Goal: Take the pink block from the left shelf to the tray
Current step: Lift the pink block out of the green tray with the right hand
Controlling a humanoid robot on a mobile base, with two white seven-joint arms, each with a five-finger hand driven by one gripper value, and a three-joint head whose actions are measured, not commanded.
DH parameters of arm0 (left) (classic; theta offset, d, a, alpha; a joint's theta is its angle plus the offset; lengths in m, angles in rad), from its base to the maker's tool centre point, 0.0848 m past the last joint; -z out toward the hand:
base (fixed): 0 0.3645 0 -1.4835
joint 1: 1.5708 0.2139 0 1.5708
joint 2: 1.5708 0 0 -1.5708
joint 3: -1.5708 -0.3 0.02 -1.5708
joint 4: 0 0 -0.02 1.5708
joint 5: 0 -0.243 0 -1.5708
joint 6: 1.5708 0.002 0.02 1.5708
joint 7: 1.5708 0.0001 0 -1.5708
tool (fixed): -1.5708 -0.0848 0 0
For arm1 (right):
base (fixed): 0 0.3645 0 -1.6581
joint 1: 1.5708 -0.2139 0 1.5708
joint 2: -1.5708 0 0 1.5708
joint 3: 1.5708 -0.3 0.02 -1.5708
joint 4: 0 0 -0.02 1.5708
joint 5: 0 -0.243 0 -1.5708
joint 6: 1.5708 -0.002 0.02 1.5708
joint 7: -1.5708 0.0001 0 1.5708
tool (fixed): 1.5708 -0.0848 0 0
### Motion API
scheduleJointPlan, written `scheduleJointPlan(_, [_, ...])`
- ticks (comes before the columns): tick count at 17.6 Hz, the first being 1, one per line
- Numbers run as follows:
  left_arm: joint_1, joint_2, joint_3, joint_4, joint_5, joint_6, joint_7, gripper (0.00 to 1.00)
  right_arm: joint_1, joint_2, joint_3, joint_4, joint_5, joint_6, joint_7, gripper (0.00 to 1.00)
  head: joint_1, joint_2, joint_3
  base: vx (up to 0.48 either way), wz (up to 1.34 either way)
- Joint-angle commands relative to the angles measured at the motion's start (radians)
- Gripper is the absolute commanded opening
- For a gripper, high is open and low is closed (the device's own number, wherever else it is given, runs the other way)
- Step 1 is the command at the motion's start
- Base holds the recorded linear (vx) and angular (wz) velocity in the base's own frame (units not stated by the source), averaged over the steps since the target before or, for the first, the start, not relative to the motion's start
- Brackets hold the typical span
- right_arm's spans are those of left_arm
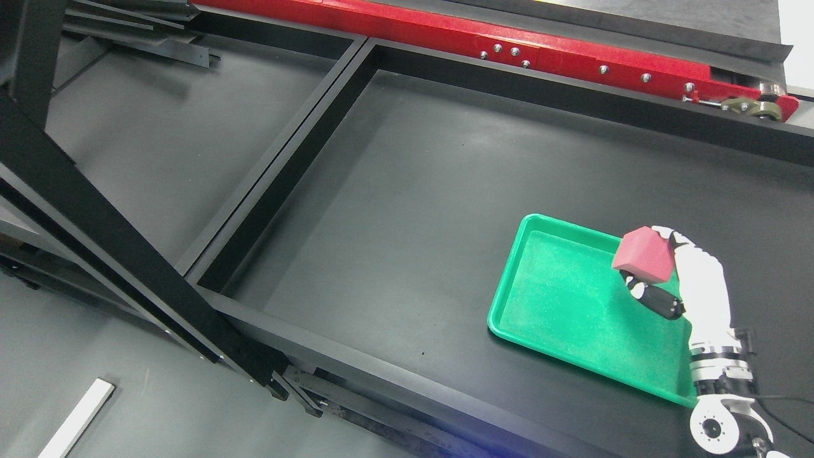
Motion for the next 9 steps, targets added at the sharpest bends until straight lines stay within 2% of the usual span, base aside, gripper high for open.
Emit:
scheduleJointPlan(1, [0.009,0.017,0.0,0.0,-0.002,0.0,0.001,1.0,0.027,0.089,-0.147,-0.146,-0.047,-0.014,-0.042,0.03,0.0,0.0,0.0,0.0,0.0])
scheduleJointPlan(9, [0.009,0.017,0.0,0.0,-0.002,0.0,0.001,1.0,0.036,0.101,-0.15,-0.148,-0.086,-0.026,-0.04,0.03,0.0,0.0,0.0,-0.005,0.02])
